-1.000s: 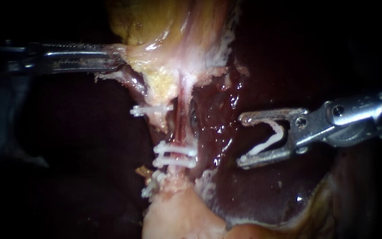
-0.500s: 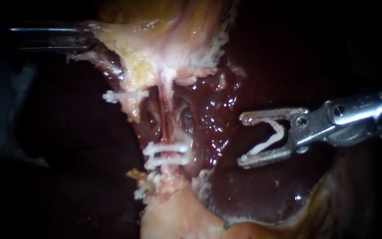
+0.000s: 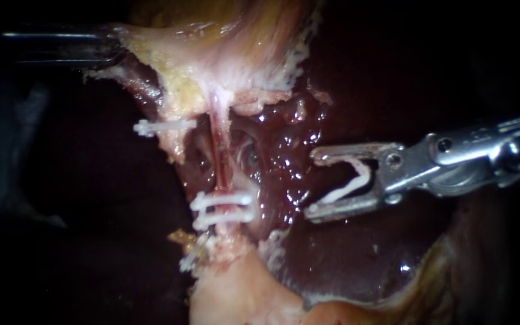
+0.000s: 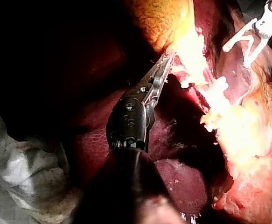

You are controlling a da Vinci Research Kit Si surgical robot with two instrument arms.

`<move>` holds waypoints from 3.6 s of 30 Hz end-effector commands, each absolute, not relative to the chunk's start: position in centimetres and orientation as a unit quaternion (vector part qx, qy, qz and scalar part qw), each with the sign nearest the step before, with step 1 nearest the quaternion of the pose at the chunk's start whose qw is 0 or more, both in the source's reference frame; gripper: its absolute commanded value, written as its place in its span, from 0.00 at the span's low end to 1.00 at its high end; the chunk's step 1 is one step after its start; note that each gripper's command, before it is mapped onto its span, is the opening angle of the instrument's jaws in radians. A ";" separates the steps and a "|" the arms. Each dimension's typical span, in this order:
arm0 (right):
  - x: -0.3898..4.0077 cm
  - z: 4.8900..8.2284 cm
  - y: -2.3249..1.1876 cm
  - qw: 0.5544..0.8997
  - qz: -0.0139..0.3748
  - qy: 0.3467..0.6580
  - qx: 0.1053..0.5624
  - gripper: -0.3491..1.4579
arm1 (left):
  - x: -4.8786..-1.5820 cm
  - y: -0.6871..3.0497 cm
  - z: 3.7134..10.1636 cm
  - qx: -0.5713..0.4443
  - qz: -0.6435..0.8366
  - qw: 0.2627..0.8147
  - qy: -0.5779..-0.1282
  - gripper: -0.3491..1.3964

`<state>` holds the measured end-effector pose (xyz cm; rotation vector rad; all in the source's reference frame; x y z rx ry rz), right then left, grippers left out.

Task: Clipping third clip right tube

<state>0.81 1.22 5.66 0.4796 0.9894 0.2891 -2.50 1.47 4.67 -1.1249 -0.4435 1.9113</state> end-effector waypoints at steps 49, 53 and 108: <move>2.07 6.00 1.37 0.708 0.217 0.582 0.335 0.47 | -2.53 1.46 4.69 -0.451 0.765 0.424 -0.180 0.00; 2.06 5.79 1.36 0.688 0.212 0.597 0.353 0.47 | -2.53 1.46 4.69 -0.451 0.765 0.424 -0.180 0.00; 1.81 5.74 1.42 0.652 0.245 0.586 0.414 0.00 | -2.53 1.46 4.70 -0.451 0.765 0.423 -0.180 0.00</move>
